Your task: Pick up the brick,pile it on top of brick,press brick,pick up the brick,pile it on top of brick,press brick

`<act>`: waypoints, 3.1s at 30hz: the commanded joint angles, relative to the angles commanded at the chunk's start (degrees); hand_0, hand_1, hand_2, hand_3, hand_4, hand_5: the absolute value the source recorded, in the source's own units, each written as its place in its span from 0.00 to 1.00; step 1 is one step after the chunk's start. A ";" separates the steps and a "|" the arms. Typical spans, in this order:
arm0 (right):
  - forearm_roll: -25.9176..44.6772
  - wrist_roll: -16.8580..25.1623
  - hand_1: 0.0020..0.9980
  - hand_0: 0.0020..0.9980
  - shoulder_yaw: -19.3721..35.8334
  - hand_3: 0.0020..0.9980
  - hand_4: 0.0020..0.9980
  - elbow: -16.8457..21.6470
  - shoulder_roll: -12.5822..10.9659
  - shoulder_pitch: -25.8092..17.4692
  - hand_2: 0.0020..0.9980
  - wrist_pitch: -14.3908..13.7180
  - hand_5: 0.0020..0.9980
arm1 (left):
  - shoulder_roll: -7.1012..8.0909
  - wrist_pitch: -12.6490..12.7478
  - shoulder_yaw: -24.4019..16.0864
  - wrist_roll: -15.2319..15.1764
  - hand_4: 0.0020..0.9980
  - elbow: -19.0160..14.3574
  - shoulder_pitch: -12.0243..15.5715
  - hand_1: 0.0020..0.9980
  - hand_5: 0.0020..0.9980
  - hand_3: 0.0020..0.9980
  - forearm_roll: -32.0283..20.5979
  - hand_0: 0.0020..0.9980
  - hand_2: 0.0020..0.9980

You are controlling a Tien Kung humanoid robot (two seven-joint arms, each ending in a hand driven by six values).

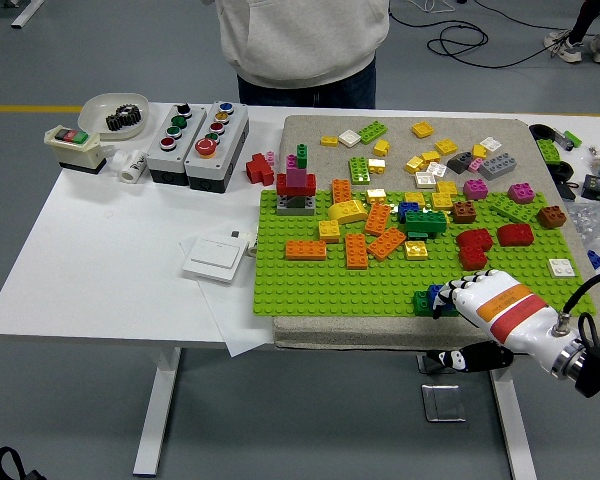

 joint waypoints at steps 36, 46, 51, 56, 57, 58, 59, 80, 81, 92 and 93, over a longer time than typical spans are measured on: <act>1.43 0.51 0.60 0.57 2.01 0.57 0.86 0.21 0.51 2.03 0.66 -2.90 0.57 | 0.15 0.22 0.50 -0.16 0.67 -0.02 -0.51 0.70 0.66 0.59 -0.83 0.66 0.73; 4.20 -6.26 0.50 0.37 -1.20 0.58 0.85 -8.00 2.76 11.89 0.64 -13.69 0.57 | 0.09 0.31 0.80 -0.25 0.67 -0.07 -0.47 0.70 0.66 0.59 -1.36 0.66 0.73; 6.22 -7.31 0.50 0.36 -2.35 0.60 0.87 -14.17 4.38 16.83 0.65 -13.42 0.55 | 0.04 0.37 0.79 -0.20 0.67 -0.04 -0.14 0.70 0.66 0.59 -1.56 0.66 0.73; 9.52 -6.16 0.50 0.36 -4.76 0.60 0.87 -20.31 6.58 20.57 0.65 -11.89 0.55 | 0.05 0.38 0.87 -0.19 0.67 -0.06 0.11 0.70 0.66 0.59 -1.75 0.66 0.73; 10.39 -5.32 0.54 0.42 -5.81 0.60 0.88 -22.24 7.44 21.79 0.66 -11.32 0.55 | 0.05 0.36 0.83 -0.15 0.67 -0.07 0.13 0.70 0.66 0.59 -1.70 0.66 0.73; 10.82 -4.88 0.54 0.42 -6.46 0.60 0.88 -23.66 8.03 22.59 0.66 -10.96 0.55 | 0.05 0.33 0.84 -0.14 0.67 -0.09 0.14 0.70 0.66 0.59 -1.70 0.66 0.73; 11.05 -4.64 0.54 0.42 -6.83 0.60 0.88 -24.82 8.42 23.06 0.66 -10.75 0.55 | 0.06 0.33 0.88 -0.15 0.67 -0.11 0.14 0.70 0.66 0.59 -1.74 0.66 0.73; 17.09 -2.25 0.58 0.53 -12.17 0.60 0.90 -42.24 17.82 32.27 0.67 -6.81 0.53 | 0.16 0.04 0.66 0.14 0.67 -0.35 0.32 0.70 0.66 0.59 -1.42 0.66 0.72; 17.64 -1.89 0.58 0.54 -12.36 0.61 0.91 -43.28 18.44 32.75 0.67 -6.82 0.54 | 0.18 0.07 0.58 0.17 0.67 -0.32 0.33 0.70 0.66 0.59 -1.33 0.66 0.72; 20.35 0.43 0.58 0.54 -14.18 0.61 0.92 -51.60 21.67 35.38 0.67 -6.66 0.55 | 0.22 0.32 0.72 0.11 0.67 -0.22 0.21 0.70 0.66 0.59 -1.71 0.66 0.73; 20.37 0.50 0.58 0.54 -14.22 0.61 0.92 -51.78 21.75 35.42 0.67 -6.66 0.56 | 0.22 0.33 0.73 0.11 0.67 -0.22 0.20 0.71 0.66 0.59 -1.73 0.66 0.73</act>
